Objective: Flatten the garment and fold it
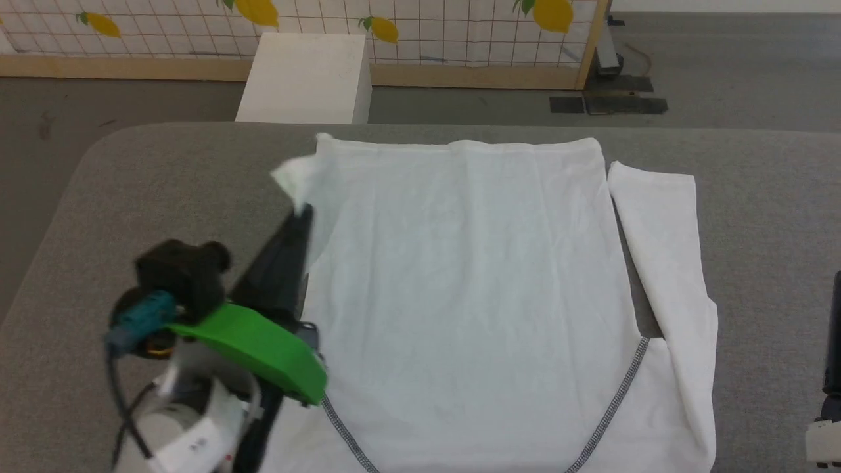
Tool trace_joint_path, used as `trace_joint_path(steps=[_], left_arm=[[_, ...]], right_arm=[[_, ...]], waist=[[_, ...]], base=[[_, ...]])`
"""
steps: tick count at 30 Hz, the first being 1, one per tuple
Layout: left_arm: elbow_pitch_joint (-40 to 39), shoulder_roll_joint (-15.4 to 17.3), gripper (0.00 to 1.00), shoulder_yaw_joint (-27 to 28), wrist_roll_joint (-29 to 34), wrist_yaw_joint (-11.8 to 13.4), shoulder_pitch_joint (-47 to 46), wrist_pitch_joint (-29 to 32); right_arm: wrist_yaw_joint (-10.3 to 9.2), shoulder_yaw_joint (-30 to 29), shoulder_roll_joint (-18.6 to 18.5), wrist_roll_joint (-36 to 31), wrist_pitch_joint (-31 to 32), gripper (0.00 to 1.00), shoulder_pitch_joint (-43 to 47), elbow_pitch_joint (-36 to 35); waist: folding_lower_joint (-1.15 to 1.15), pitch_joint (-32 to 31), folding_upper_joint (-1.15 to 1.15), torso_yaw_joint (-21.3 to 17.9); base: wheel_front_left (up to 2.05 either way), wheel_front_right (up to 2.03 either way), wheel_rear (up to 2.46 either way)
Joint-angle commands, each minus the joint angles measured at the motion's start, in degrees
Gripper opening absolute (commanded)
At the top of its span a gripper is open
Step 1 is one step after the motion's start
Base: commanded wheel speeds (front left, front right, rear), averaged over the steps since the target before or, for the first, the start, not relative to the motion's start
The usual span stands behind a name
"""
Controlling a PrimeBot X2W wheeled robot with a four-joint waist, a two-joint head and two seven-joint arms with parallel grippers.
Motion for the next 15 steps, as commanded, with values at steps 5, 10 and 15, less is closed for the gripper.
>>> trace_joint_path(steps=[5,10,15], left_arm=[[5.5,-4.1,0.0,-10.1,4.7,-2.4,-0.1,-3.1],[13.9,-8.3,0.0,-19.1,7.8,-4.4,-2.3,-5.9],[22.8,-10.5,0.0,-25.8,9.2,-4.7,-5.0,-9.4]], right_arm=[[-0.09,-0.6,0.0,0.0,0.5,1.0,-0.5,-0.8],[-0.09,-0.3,0.0,-0.2,0.7,1.0,-1.2,-1.2],[-0.09,-0.4,0.0,0.3,0.0,1.0,-1.6,-0.3]], waist=[[0.0,0.7,0.0,-1.1],[0.0,1.8,0.0,-1.8],[0.0,3.2,0.0,-2.3]], base=[[0.0,0.0,0.0],[0.0,0.0,0.0],[0.0,0.0,0.0]])
